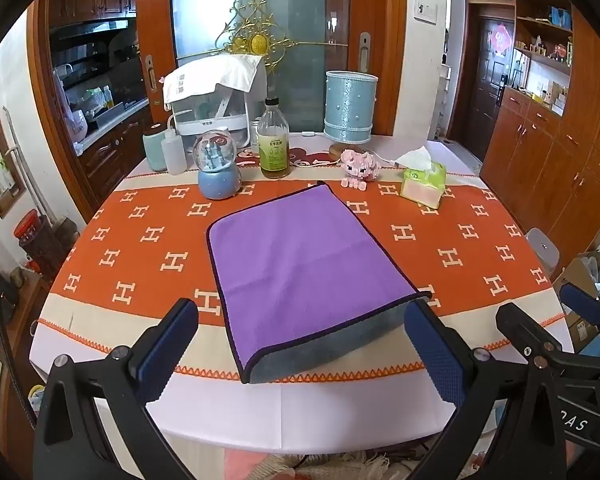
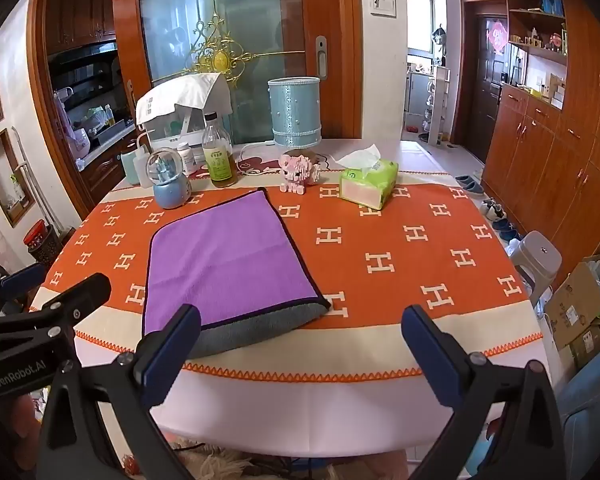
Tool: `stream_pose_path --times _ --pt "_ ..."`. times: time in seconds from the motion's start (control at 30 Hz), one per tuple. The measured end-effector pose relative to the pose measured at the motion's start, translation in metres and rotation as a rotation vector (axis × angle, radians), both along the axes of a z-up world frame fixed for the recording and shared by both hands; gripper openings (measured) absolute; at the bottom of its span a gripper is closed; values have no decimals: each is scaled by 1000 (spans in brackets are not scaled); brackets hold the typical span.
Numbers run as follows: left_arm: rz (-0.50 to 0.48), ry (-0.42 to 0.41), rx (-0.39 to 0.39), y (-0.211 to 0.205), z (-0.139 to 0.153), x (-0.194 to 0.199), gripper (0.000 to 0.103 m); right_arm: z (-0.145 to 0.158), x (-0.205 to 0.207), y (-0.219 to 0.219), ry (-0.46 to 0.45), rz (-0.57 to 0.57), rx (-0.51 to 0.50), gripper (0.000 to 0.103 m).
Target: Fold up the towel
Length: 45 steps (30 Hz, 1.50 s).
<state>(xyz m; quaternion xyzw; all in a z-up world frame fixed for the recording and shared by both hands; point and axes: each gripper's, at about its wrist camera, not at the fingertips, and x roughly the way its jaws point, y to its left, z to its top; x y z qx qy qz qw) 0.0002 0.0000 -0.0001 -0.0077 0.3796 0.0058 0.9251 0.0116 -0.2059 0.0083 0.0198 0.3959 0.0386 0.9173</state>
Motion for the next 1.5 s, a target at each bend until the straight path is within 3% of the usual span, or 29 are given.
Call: stream_pose_path --times 1.0,1.17,1.5 --pt "-13 6 -4 -6 -3 2 102 4 0 -1 9 -1 10 101" --pt "-23 3 -16 -7 -4 2 102 -10 -1 -8 13 -6 11 101" --pt "-26 4 -21 -5 -2 0 102 1 0 -8 14 -15 8 101"
